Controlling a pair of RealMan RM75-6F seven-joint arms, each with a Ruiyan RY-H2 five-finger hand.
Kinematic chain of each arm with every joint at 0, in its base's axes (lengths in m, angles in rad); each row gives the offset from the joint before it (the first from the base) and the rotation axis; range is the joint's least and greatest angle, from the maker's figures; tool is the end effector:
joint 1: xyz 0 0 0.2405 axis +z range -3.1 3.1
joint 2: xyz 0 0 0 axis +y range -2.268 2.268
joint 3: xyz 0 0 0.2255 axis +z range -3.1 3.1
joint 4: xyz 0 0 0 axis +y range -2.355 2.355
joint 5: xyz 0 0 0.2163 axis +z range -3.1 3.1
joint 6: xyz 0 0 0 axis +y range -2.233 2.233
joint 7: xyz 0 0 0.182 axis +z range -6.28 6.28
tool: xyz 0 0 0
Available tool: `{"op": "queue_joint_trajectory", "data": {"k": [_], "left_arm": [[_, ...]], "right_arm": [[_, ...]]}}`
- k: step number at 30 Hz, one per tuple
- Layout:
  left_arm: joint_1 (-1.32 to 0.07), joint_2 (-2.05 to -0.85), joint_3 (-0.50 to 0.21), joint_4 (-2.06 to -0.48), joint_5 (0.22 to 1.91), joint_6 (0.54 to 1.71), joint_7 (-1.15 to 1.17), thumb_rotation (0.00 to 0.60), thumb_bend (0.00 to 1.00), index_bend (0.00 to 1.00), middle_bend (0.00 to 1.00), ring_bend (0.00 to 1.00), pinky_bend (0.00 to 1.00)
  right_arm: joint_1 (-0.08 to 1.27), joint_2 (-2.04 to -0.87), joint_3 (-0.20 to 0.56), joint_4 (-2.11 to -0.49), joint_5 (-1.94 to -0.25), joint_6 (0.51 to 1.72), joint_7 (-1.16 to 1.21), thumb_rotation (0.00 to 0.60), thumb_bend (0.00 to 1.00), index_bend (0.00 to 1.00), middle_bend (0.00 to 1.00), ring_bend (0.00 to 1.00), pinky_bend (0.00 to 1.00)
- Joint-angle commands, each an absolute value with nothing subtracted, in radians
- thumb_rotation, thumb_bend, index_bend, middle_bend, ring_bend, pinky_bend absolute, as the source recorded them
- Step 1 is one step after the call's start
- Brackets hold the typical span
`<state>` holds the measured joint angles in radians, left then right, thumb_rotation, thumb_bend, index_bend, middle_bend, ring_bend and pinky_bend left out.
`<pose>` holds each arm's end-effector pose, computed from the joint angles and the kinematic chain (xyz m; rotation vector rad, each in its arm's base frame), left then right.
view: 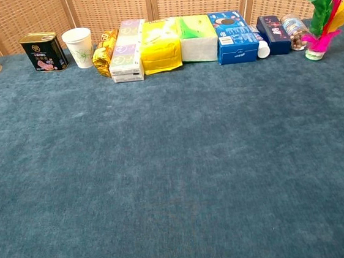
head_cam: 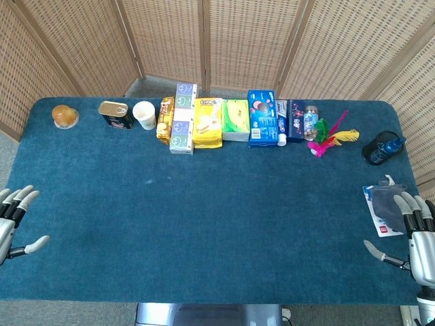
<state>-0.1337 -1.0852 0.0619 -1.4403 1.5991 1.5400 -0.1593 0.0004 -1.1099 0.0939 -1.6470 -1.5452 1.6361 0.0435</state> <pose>-0.3032 0.2101 0.1521 -1.5362 -0.8423 -0.9136 -0.2749 -0.2000 0.1691 1.2458 -0.8374 1.0396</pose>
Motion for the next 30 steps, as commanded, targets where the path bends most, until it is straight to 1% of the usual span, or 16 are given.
{"op": "queue_joint_trajectory", "data": {"k": [1, 7, 9, 10, 11, 12, 13, 14, 15, 16, 17, 19, 21, 22, 25, 30], "left_arm": [[-0.133, -1.089, 0.062, -1.435, 1.605, 1.535, -0.157, 0.000, 0.00, 0.04, 0.00, 0.00, 0.00], [-0.132, -1.099, 0.059, -1.424, 1.614, 1.530, -0.143, 0.000, 0.00, 0.04, 0.00, 0.00, 0.00], [-0.132, -1.108, 0.055, -1.417, 1.628, 1.542, -0.152, 0.000, 0.00, 0.09, 0.00, 0.00, 0.00], [-0.132, -1.113, 0.053, -1.413, 1.636, 1.551, -0.162, 0.000, 0.00, 0.13, 0.00, 0.00, 0.00], [-0.133, -1.121, 0.049, -1.404, 1.650, 1.567, -0.180, 0.000, 0.00, 0.19, 0.03, 0.01, 0.00], [-0.134, -1.129, 0.044, -1.393, 1.660, 1.583, -0.197, 0.000, 0.00, 0.24, 0.08, 0.05, 0.00], [-0.134, -1.139, 0.038, -1.380, 1.669, 1.601, -0.217, 0.000, 0.00, 0.36, 0.21, 0.13, 0.00], [-0.135, -1.153, 0.031, -1.362, 1.678, 1.618, -0.243, 0.000, 0.00, 0.55, 0.42, 0.27, 0.00], [-0.136, -1.161, 0.030, -1.349, 1.683, 1.625, -0.269, 0.000, 0.00, 0.67, 0.57, 0.37, 0.00], [-0.139, -1.171, 0.027, -1.339, 1.690, 1.634, -0.300, 0.000, 0.00, 0.85, 0.76, 0.52, 0.00], [-0.141, -1.186, 0.021, -1.318, 1.697, 1.651, -0.336, 0.000, 0.00, 0.95, 0.89, 0.65, 0.00], [-0.141, -1.209, 0.010, -1.281, 1.706, 1.680, -0.361, 0.000, 0.00, 1.00, 0.99, 0.80, 0.00], [-0.141, -1.229, 0.004, -1.253, 1.716, 1.706, -0.390, 0.000, 0.00, 1.00, 1.00, 0.89, 0.00], [-0.141, -1.232, 0.004, -1.248, 1.715, 1.707, -0.399, 0.000, 0.00, 1.00, 1.00, 0.91, 0.00], [-0.143, -1.242, 0.001, -1.234, 1.720, 1.715, -0.403, 0.000, 0.00, 1.00, 1.00, 0.94, 0.00], [-0.173, -1.268, -0.008, -1.217, 1.767, 1.739, -0.407, 0.000, 0.00, 1.00, 1.00, 0.95, 0.00]], "right_arm": [[0.002, -1.107, 0.093, -1.647, -1.544, 1.631, 0.050, 0.247, 0.00, 0.03, 0.00, 0.00, 0.00], [0.003, -1.102, 0.089, -1.647, -1.550, 1.625, 0.062, 0.251, 0.00, 0.03, 0.00, 0.00, 0.00], [0.003, -1.100, 0.088, -1.648, -1.555, 1.626, 0.066, 0.250, 0.00, 0.03, 0.00, 0.00, 0.00], [0.003, -1.100, 0.088, -1.649, -1.557, 1.627, 0.069, 0.248, 0.00, 0.03, 0.00, 0.00, 0.00], [0.003, -1.098, 0.087, -1.649, -1.557, 1.628, 0.072, 0.250, 0.00, 0.03, 0.00, 0.00, 0.00], [0.002, -1.097, 0.087, -1.650, -1.557, 1.627, 0.075, 0.248, 0.00, 0.03, 0.00, 0.00, 0.00], [0.002, -1.097, 0.087, -1.650, -1.556, 1.626, 0.077, 0.250, 0.00, 0.03, 0.00, 0.00, 0.00], [0.002, -1.096, 0.087, -1.650, -1.555, 1.625, 0.079, 0.251, 0.00, 0.03, 0.00, 0.00, 0.00], [0.002, -1.095, 0.087, -1.650, -1.554, 1.624, 0.081, 0.247, 0.00, 0.03, 0.00, 0.00, 0.00], [0.002, -1.094, 0.087, -1.651, -1.555, 1.625, 0.083, 0.247, 0.00, 0.03, 0.00, 0.00, 0.00], [0.001, -1.094, 0.087, -1.651, -1.557, 1.627, 0.083, 0.247, 0.00, 0.03, 0.00, 0.00, 0.00], [0.000, -1.093, 0.086, -1.652, -1.560, 1.630, 0.084, 0.247, 0.00, 0.03, 0.00, 0.00, 0.00], [-0.001, -1.093, 0.086, -1.652, -1.561, 1.631, 0.086, 0.246, 0.00, 0.03, 0.00, 0.00, 0.00], [0.000, -1.093, 0.086, -1.652, -1.560, 1.631, 0.086, 0.248, 0.00, 0.03, 0.00, 0.00, 0.00], [0.000, -1.092, 0.086, -1.653, -1.560, 1.628, 0.089, 0.252, 0.00, 0.03, 0.00, 0.00, 0.00], [-0.001, -1.090, 0.086, -1.654, -1.561, 1.631, 0.095, 0.250, 0.00, 0.03, 0.00, 0.00, 0.00]]}}
